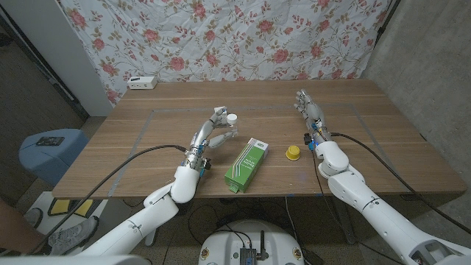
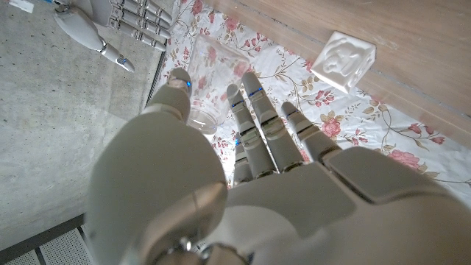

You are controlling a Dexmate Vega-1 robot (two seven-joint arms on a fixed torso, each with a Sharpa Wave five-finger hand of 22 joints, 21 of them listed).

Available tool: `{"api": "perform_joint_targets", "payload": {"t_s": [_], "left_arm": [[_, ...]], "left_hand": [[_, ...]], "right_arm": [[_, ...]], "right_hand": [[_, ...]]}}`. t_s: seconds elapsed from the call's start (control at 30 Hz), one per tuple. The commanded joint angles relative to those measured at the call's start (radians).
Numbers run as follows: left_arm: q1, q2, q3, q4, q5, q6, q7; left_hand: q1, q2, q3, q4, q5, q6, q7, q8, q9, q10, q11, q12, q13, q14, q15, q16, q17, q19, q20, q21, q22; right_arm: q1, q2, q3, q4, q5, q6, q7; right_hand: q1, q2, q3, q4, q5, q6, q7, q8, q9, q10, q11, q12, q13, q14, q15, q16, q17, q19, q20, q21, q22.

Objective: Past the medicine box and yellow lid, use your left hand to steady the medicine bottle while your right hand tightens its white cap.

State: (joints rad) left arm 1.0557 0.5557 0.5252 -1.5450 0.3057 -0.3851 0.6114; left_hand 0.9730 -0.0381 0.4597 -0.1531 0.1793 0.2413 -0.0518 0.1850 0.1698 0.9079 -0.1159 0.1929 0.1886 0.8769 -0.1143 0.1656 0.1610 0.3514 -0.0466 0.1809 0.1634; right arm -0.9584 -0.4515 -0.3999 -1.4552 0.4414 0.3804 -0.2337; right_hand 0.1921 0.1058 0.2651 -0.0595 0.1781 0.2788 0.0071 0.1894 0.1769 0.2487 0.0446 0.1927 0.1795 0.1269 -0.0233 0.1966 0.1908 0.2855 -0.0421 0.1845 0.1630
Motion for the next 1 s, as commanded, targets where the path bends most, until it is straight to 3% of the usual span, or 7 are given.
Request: {"api": "perform_joint_targets", "payload": {"t_s": [0.03,1.0], "left_arm": [[-0.003,-0.002,0.017,0.031,0.02,-0.007,0.028],[-0.023,-0.008,0.05,0.094,0.01,0.032,0.048]], "left_hand": [[0.011,0.007,-0.005,0.001,0.008,0.01,0.014,0.005,0.005,0.058,-0.052,0.005,0.004,0.0,-0.103,0.009,0.002,-0.001,-0.018,0.004,0.003],[0.012,0.008,-0.012,0.002,0.01,-0.004,0.013,-0.002,0.005,0.055,-0.053,0.004,0.003,-0.01,-0.104,0.007,0.002,-0.01,-0.021,0.002,0.003]], "right_arm": [[0.001,0.014,-0.009,0.007,0.0,0.006,0.0],[-0.01,0.011,-0.01,-0.008,0.0,-0.006,-0.007]], "right_hand": [[-0.003,0.003,0.008,-0.002,0.008,0.006,0.0,0.005,0.001,0.012,0.007,0.004,0.001,0.01,0.004,0.004,0.001,0.011,-0.037,0.006,0.002],[-0.014,0.003,0.011,-0.001,0.006,0.004,-0.002,-0.001,0.001,0.005,0.013,-0.002,0.002,0.009,0.011,0.001,0.003,0.012,-0.032,0.003,0.002]]}}
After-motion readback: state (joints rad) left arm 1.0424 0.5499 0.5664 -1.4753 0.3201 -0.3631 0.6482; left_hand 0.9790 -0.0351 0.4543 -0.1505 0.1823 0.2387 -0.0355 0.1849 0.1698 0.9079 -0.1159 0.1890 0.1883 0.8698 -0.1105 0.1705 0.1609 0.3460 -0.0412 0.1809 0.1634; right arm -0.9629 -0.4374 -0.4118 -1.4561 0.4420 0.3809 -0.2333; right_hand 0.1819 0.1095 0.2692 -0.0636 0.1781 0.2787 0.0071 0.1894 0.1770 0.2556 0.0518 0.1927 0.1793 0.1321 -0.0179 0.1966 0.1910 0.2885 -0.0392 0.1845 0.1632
